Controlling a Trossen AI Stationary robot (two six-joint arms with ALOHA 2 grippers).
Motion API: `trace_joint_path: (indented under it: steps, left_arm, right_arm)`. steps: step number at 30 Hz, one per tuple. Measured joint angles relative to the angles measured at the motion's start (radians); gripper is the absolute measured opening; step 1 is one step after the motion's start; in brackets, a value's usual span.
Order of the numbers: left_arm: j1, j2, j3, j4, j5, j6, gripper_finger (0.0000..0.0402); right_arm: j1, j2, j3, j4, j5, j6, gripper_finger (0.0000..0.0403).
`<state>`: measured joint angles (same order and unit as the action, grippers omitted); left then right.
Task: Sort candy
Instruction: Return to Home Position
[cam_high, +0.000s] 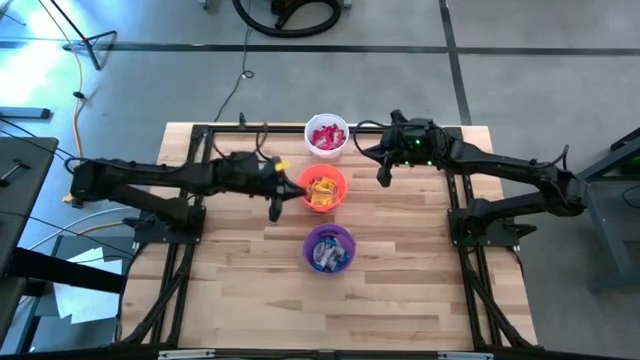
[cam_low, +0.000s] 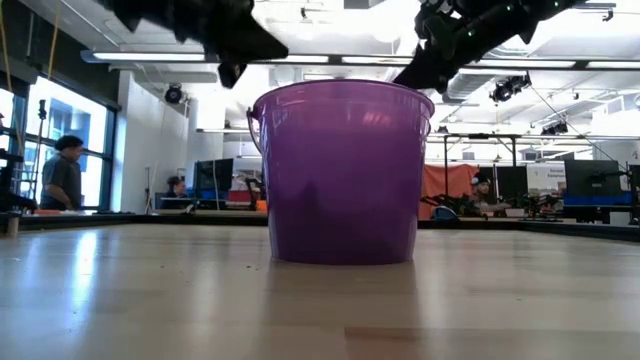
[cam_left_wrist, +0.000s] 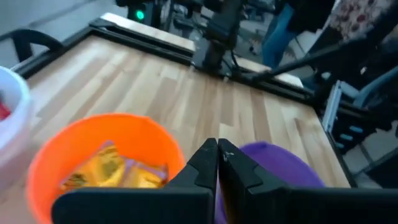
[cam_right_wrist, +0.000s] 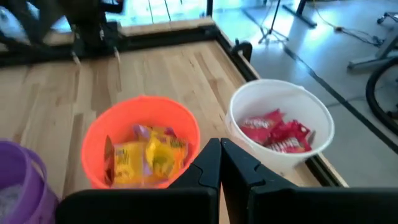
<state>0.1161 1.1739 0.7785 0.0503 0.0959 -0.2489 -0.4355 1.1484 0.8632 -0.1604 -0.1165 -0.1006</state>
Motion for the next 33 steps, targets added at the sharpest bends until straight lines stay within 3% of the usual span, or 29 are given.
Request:
trace_joint_path:
  steps: [7, 14, 19, 33]
  left_arm:
    - [0.152, -0.066, -0.095, 0.076, 0.108, 0.061, 0.0000]
    - [0.264, -0.182, -0.181, 0.084, 0.169, 0.097, 0.0000]
    - [0.299, -0.291, -0.266, 0.101, 0.166, 0.105, 0.0000]
    - [0.323, -0.528, -0.579, 0.313, 0.157, 0.123, 0.0000]
  right_arm:
    - [0.000, -0.001, -0.129, 0.222, -0.007, 0.099, 0.0000]
    - [0.021, -0.068, -0.180, 0.260, 0.057, 0.146, 0.0000]
    - [0.040, -0.162, -0.191, 0.250, 0.122, 0.146, 0.0000]
    - [0.049, -0.289, -0.191, 0.186, 0.125, 0.174, 0.0000]
